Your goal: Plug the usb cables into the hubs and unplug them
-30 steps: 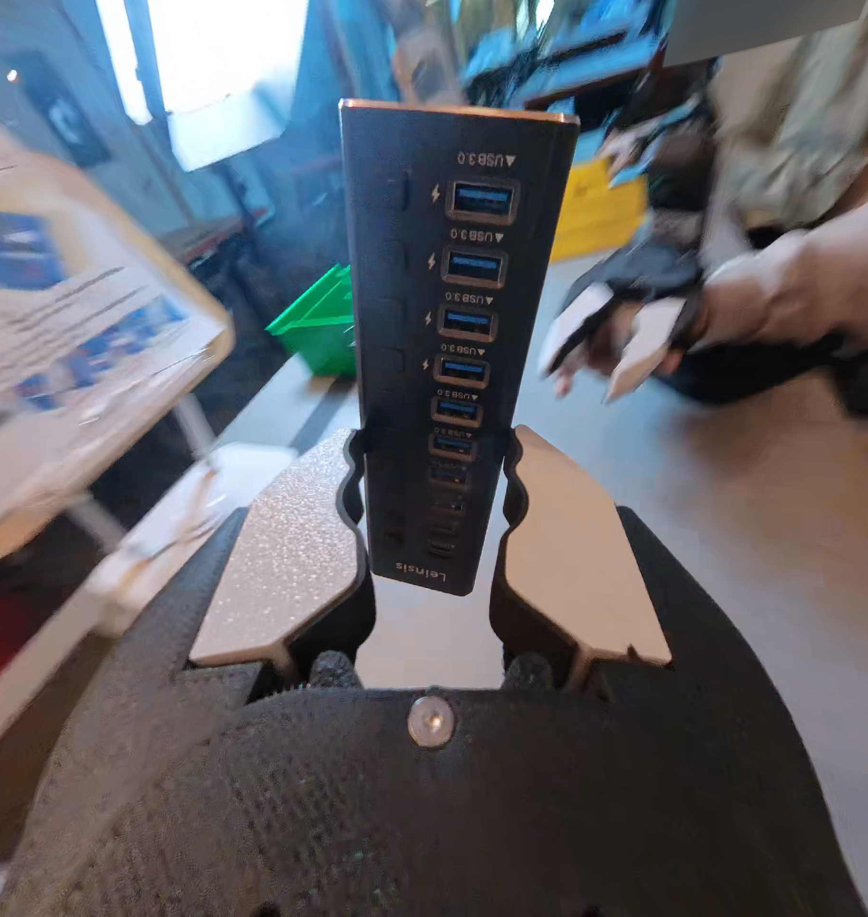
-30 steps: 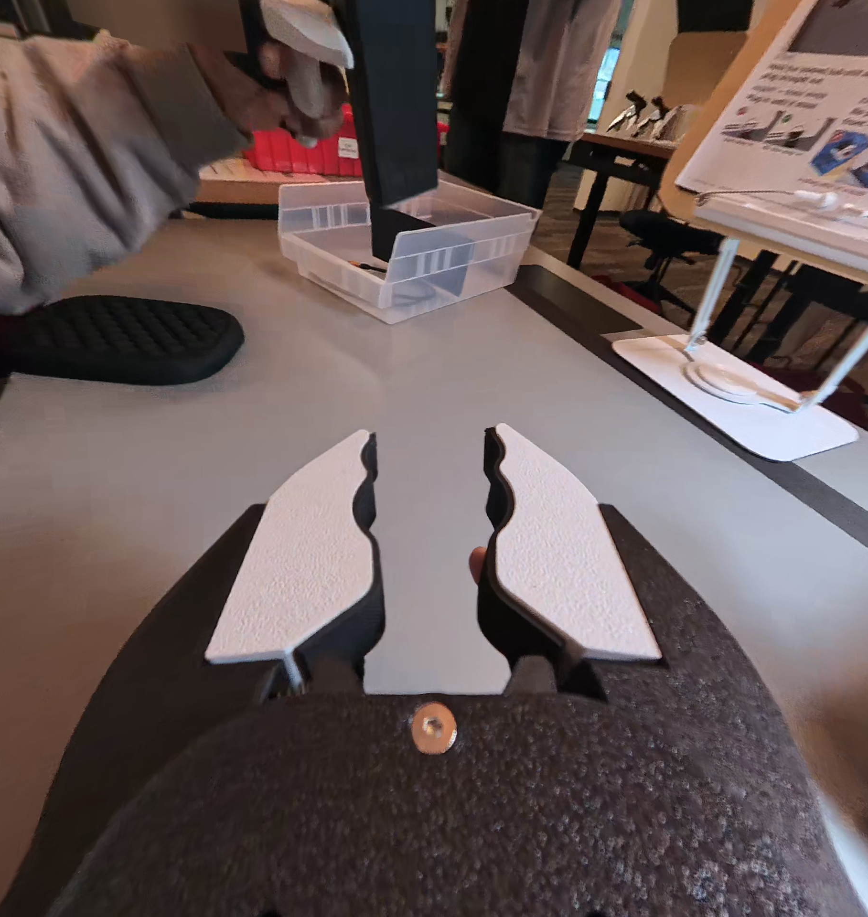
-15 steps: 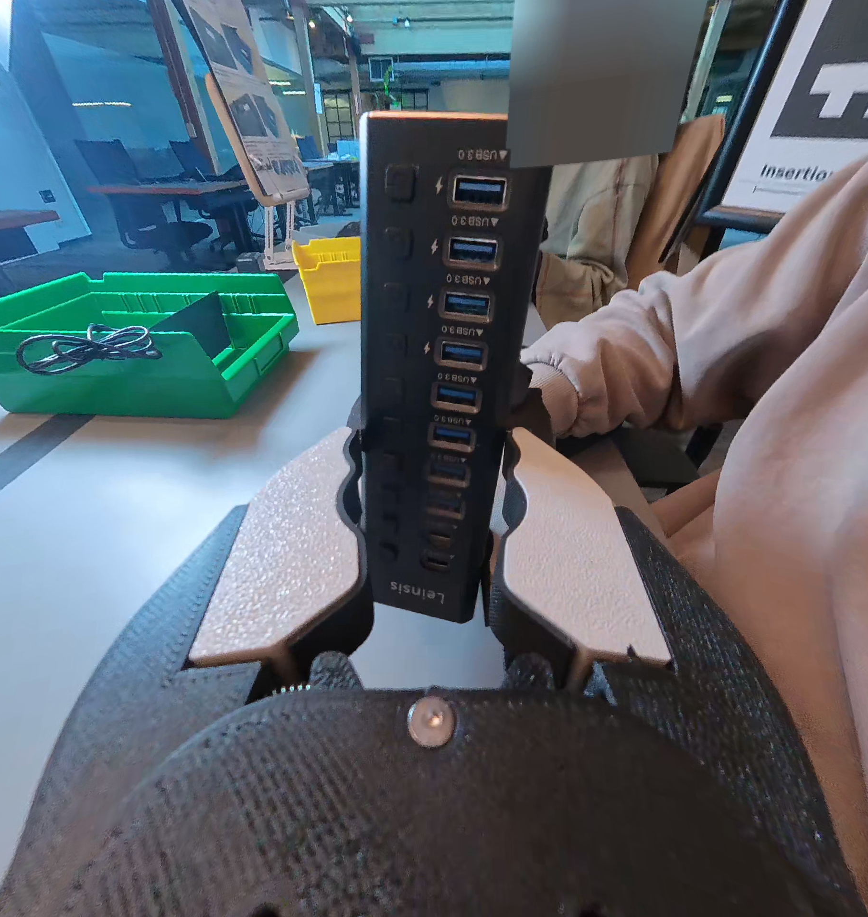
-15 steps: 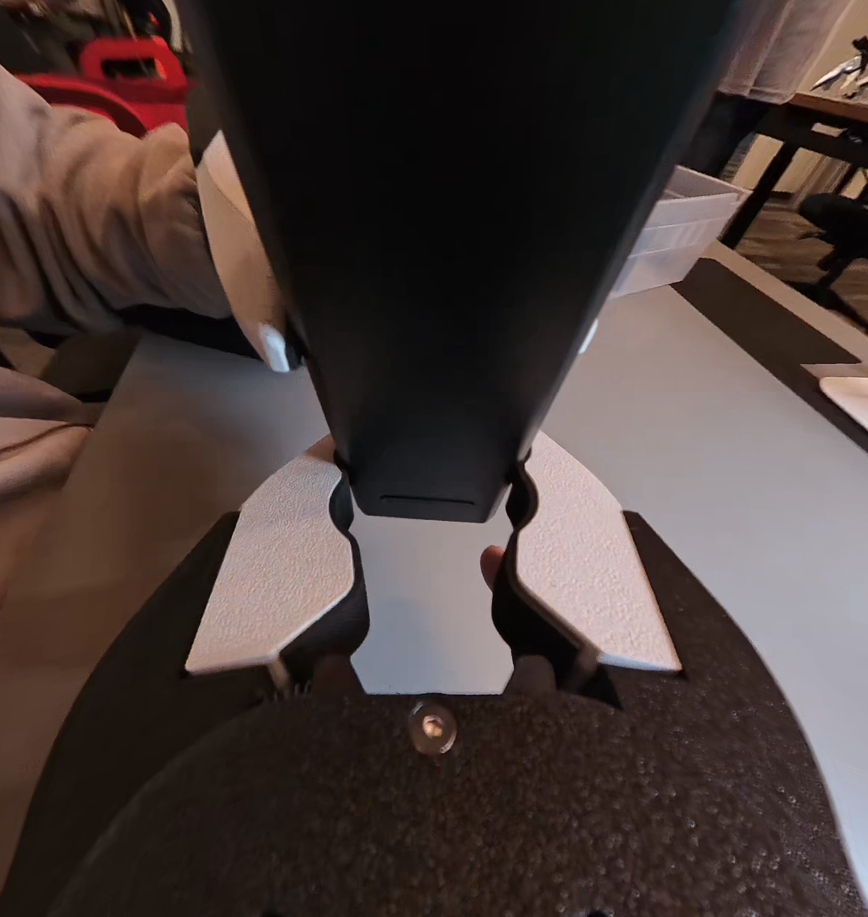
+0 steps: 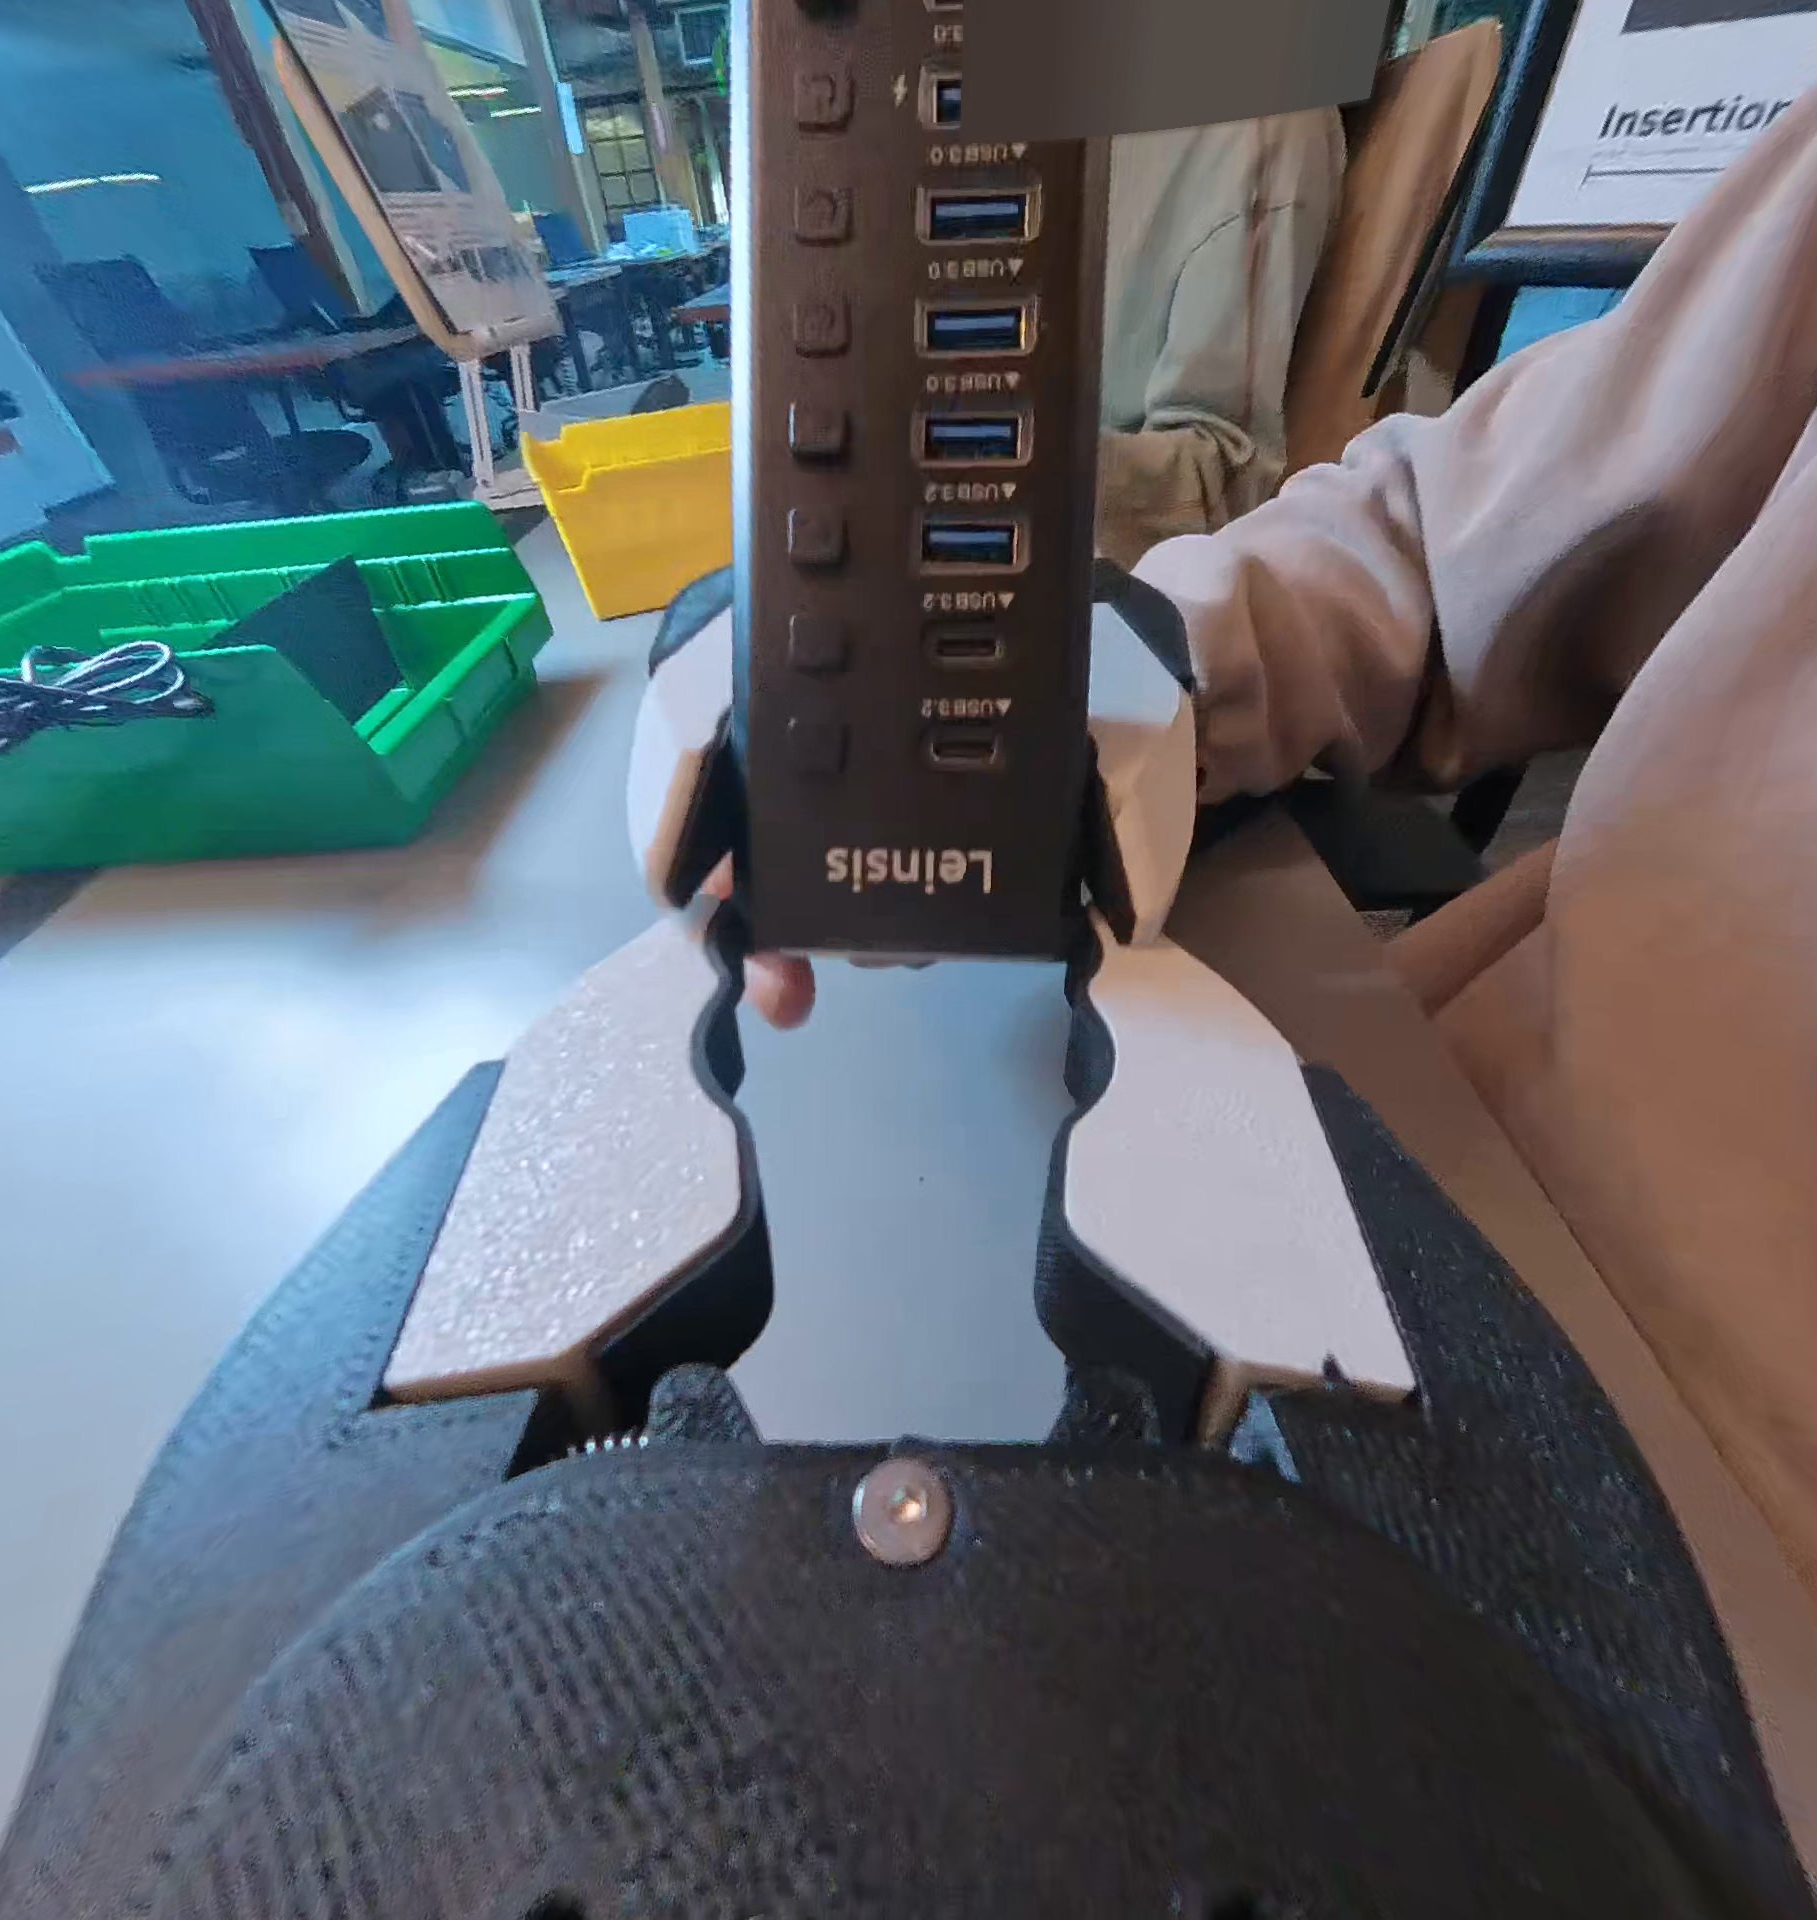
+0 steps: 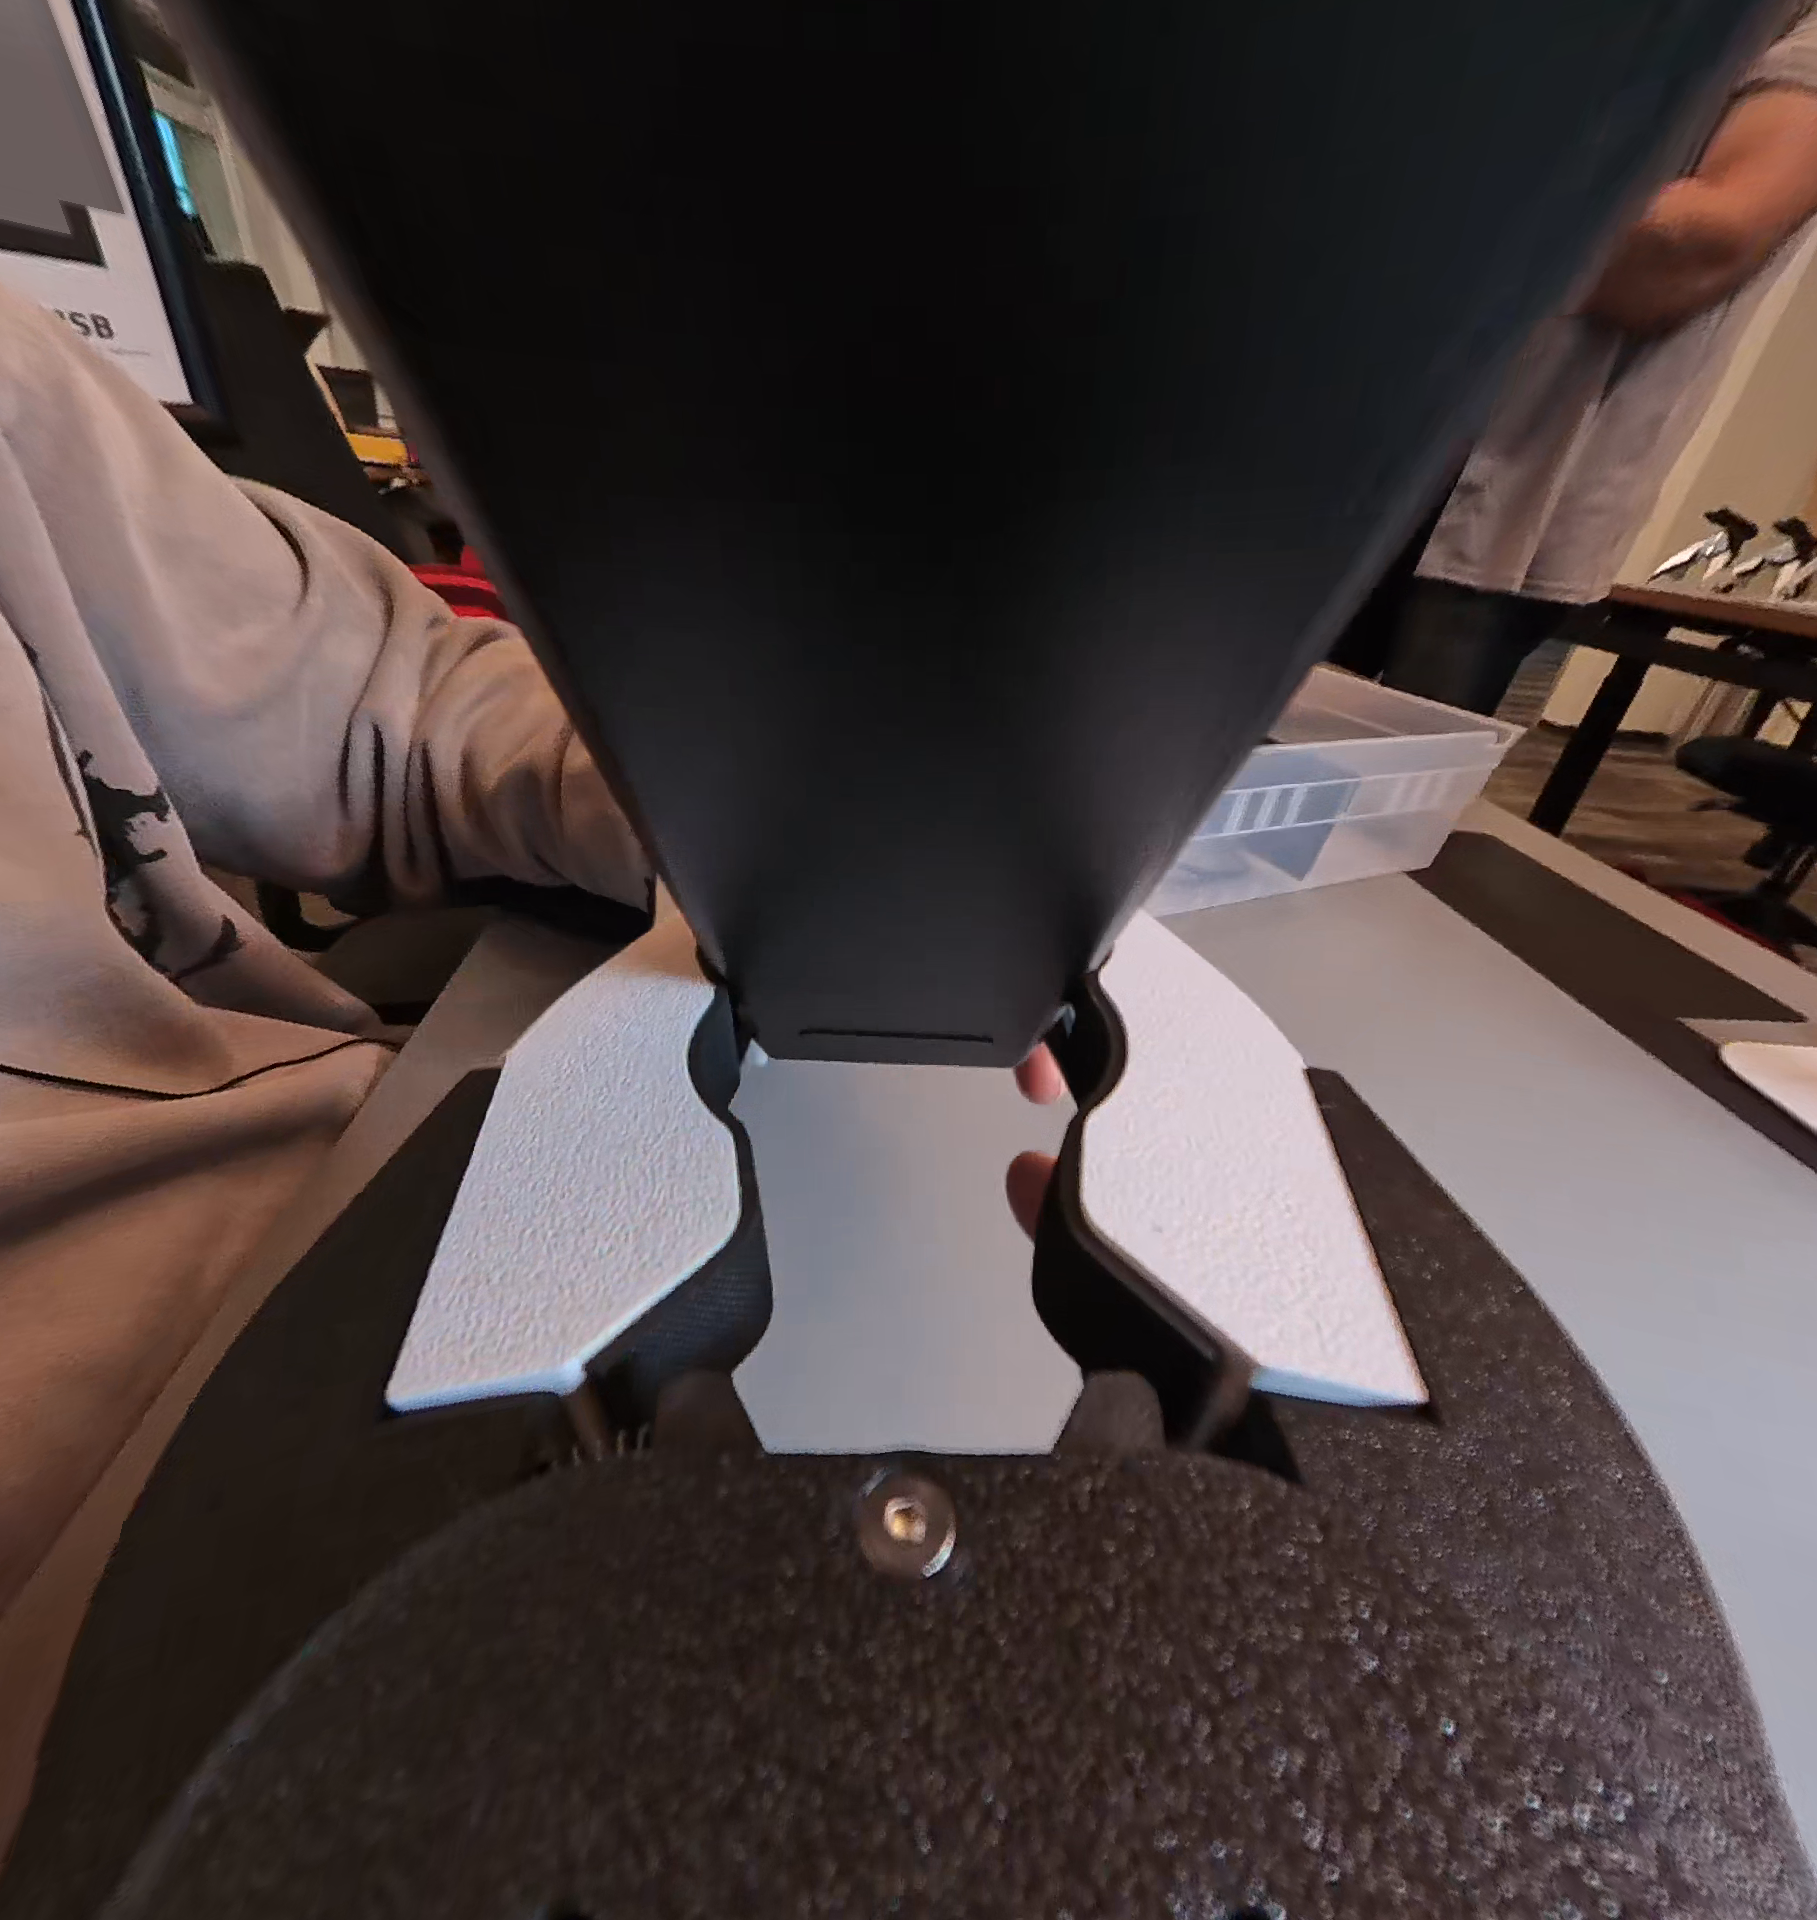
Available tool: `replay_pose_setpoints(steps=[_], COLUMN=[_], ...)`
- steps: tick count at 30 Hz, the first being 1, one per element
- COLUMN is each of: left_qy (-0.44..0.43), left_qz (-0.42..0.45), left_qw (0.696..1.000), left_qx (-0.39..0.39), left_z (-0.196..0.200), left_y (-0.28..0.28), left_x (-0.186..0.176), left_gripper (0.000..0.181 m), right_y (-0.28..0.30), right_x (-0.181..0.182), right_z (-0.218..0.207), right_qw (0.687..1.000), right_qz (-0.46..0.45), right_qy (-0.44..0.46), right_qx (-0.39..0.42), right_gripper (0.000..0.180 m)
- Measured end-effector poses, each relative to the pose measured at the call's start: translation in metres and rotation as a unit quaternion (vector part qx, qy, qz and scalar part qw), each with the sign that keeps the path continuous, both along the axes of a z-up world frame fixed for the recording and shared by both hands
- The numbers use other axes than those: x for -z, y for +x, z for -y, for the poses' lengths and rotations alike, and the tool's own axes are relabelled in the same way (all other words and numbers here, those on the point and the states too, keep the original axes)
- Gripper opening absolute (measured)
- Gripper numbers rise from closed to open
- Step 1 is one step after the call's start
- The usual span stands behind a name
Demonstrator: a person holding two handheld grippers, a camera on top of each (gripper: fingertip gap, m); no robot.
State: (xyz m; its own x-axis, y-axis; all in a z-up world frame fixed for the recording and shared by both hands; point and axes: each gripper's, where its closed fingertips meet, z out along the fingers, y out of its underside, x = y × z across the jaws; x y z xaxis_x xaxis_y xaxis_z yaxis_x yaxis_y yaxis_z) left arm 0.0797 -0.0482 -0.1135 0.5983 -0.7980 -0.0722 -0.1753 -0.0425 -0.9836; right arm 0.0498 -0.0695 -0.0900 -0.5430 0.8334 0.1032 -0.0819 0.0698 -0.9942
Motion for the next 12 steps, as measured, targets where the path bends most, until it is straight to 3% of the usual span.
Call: replay_pose_setpoints(steps=[8,12], left_qy=[-0.024,-0.027], left_qz=[0.032,0.01], left_qw=[0.999,1.0], left_qx=[-0.004,-0.002], left_z=[-0.002,-0.002], left_y=[-0.003,-0.012], left_x=[0.002,0.009], left_gripper=[0.061,0.06], right_y=[-0.004,0.0], right_x=[0.004,-0.005], right_z=[-0.003,-0.013], right_qw=[0.998,0.999], right_qz=[0.054,0.049], right_qy=[-0.03,-0.019], right_qx=[-0.009,0.006], right_gripper=[0.062,0.07])
